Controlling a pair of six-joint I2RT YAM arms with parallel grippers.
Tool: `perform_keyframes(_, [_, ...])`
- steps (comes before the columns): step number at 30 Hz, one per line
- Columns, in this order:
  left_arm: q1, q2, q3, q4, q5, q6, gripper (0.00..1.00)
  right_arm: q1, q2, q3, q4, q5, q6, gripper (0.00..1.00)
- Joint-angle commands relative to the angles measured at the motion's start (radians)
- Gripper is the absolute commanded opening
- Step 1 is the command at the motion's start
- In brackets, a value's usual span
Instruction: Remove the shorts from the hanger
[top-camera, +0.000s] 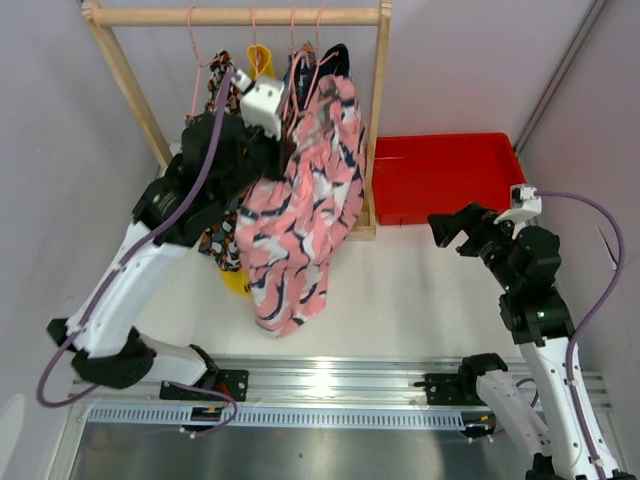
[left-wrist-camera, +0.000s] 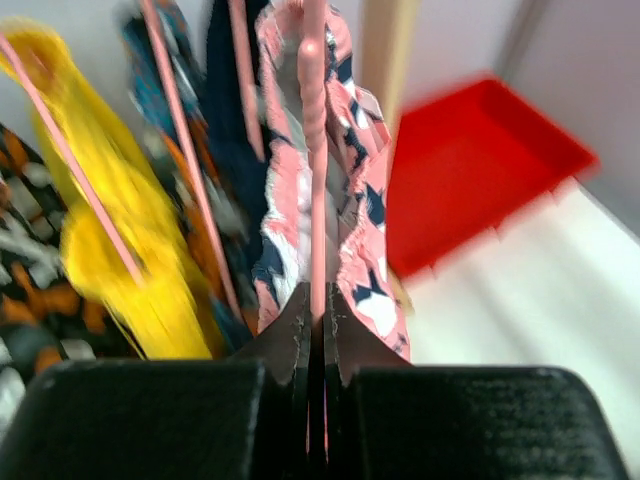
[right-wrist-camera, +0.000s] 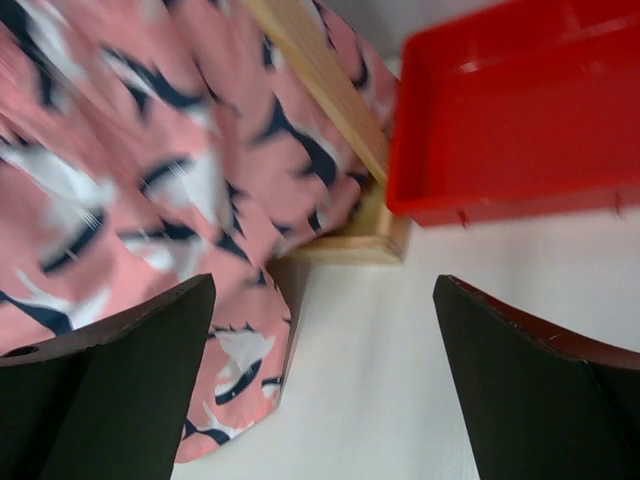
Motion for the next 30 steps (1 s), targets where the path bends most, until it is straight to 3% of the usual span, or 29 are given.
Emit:
perform_keyframes(1, [-0.047, -0.187, -0.138, -0.061, 0.106, -0.024, 0.0, 0.006, -0.031, 0.089, 0.045, -0.143, -0.033, 1.0])
perform_keyframes(5, [-0.076, -0.323, -0.144, -0.159, 0.312, -0.054, 0.0, 0.011, -0.033, 0.158, 0.137, -0.278, -0.028, 1.0])
perform_keyframes(10, [-0.084, -0.34, 0.057, -0.291, 0.548, -0.128, 0.0, 0.035, 0.033, 0.25, 0.194, -0.46, -0.028, 0.99])
perform_keyframes(19, [-0.088, -0.378, 0.094, -0.226, 0.63, -0.196, 0.0, 0.105, 0.121, 0.389, 0.171, -0.486, -0.059, 0.99])
perform_keyframes(24, [-0.088, -0.39, 0.063, -0.203, 0.648, -0.202, 0.0, 0.12, 0.119, 0.36, 0.219, -0.473, -0.028, 0.99])
perform_keyframes(30, [-0.088, -0.413, -0.015, -0.17, 0.631, -0.202, 0.0, 0.202, 0.14, 0.267, 0.407, -0.47, 0.053, 0.97])
